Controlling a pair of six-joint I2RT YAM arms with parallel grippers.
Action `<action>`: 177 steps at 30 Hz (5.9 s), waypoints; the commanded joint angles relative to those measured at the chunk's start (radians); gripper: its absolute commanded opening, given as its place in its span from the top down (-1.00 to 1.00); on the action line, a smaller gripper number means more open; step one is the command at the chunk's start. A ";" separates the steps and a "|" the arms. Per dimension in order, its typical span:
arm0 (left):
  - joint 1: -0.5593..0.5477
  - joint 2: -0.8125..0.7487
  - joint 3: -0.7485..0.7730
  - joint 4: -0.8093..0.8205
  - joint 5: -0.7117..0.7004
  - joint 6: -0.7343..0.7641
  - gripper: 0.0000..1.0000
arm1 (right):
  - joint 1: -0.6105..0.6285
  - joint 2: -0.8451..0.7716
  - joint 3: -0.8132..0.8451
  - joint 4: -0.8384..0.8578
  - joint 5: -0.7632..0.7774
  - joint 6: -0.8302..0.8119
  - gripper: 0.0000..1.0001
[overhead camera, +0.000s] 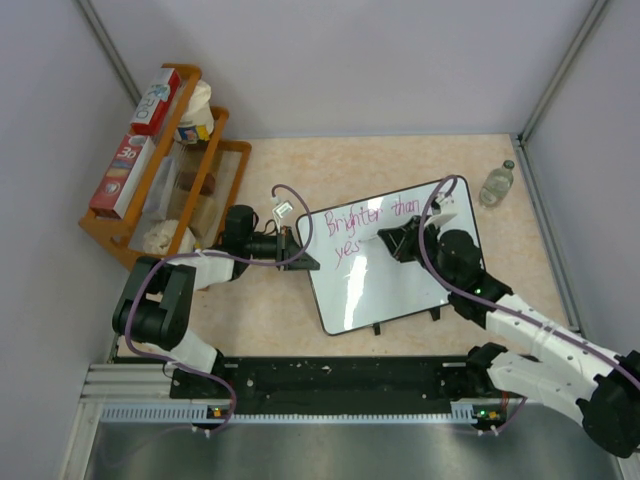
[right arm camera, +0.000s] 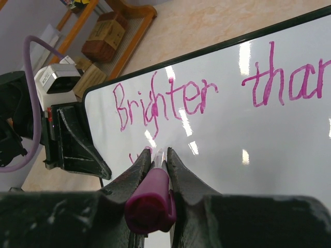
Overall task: Write a sentence on the whiteboard
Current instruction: Write with the whiteboard marker on the whiteboard.
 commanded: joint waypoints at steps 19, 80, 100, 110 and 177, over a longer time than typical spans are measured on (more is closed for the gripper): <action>-0.027 0.016 -0.033 -0.002 -0.086 0.195 1.00 | -0.025 0.024 0.023 0.002 0.022 -0.027 1.00; -0.027 0.014 -0.033 -0.004 -0.087 0.197 1.00 | -0.087 -0.019 -0.038 0.000 -0.073 0.013 1.00; -0.027 0.016 -0.033 -0.004 -0.086 0.195 1.00 | -0.090 -0.052 -0.076 -0.053 -0.059 0.008 1.00; -0.027 0.016 -0.033 -0.002 -0.086 0.195 1.00 | -0.087 -0.062 -0.044 -0.066 -0.033 -0.009 1.00; -0.027 0.016 -0.033 -0.004 -0.087 0.195 1.00 | -0.134 -0.045 -0.003 -0.078 -0.016 -0.042 1.00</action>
